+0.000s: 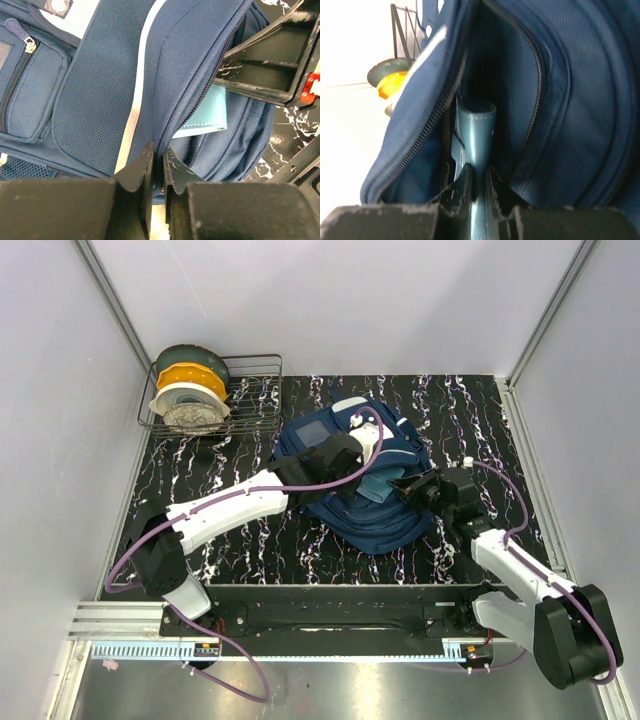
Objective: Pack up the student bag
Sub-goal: Place the personal item in the student bag.
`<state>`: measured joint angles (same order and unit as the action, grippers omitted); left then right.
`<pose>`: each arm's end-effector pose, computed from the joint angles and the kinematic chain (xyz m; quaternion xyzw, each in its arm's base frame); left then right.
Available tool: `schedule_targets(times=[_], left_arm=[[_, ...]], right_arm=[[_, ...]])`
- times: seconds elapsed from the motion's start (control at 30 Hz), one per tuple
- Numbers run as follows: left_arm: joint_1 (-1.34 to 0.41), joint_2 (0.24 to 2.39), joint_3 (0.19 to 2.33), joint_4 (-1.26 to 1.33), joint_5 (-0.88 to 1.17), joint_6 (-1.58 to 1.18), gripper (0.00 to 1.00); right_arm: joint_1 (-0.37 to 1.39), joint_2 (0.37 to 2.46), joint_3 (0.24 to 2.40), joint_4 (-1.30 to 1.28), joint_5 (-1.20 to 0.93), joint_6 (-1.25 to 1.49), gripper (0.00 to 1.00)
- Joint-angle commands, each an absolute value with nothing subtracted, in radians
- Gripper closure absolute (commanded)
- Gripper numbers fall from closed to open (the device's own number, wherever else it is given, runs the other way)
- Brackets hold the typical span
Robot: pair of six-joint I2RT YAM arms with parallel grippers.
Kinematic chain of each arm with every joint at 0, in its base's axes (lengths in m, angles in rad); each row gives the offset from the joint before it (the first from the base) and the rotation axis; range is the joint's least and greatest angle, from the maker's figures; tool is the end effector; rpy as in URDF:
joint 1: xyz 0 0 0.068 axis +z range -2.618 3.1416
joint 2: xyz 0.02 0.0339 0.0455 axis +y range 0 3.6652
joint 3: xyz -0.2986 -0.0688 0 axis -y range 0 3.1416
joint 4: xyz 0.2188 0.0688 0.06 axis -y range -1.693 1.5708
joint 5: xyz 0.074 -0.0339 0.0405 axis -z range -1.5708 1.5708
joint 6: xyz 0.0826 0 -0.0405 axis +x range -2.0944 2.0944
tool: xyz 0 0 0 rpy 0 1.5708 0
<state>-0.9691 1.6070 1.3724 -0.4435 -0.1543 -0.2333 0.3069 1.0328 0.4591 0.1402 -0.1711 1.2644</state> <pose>0.2249 -0.3050 0.3218 0.2924 0.8511 -0.1861 0.3942 0.2096 0.0812 0.2363 0.3459 0.7664 0.4304 0.3284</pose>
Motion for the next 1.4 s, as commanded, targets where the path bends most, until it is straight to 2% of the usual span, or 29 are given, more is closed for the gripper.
schedule_targets(times=[0.0,0.13,0.27,0.4,0.5,0.73,0.87,1.37], left_arm=[[-0.985,1.526,1.439,-0.333,-0.103,-0.267,1.00],[-0.985,1.522,1.442,-0.336,-0.124,-0.265,1.00],[-0.983,1.520,1.448,-0.333,-0.135,-0.270,1.00],[-0.983,1.519,1.454,-0.341,-0.141,-0.268,1.00],[-0.983,1.516,1.451,-0.342,-0.147,-0.268,1.00],[-0.982,1.525,1.445,-0.345,-0.150,-0.268,1.00],[-0.982,1.526,1.445,-0.348,-0.153,-0.264,1.00],[-0.980,1.532,1.434,-0.353,-0.169,-0.259,1.00]], right_arm=[[0.360,1.045,0.448,0.253,-0.034,1.316,0.98],[0.406,1.052,0.419,0.316,0.121,1.341,0.96],[0.442,1.118,0.452,0.394,0.169,1.335,0.94],[0.459,1.225,0.474,0.457,0.172,1.376,0.77],[0.472,1.279,0.469,0.512,0.173,1.391,0.71],[0.491,1.304,0.468,0.577,0.138,1.355,0.54],[0.492,1.284,0.474,0.600,0.060,1.292,0.40],[0.494,0.960,0.396,0.279,0.055,1.216,0.38]])
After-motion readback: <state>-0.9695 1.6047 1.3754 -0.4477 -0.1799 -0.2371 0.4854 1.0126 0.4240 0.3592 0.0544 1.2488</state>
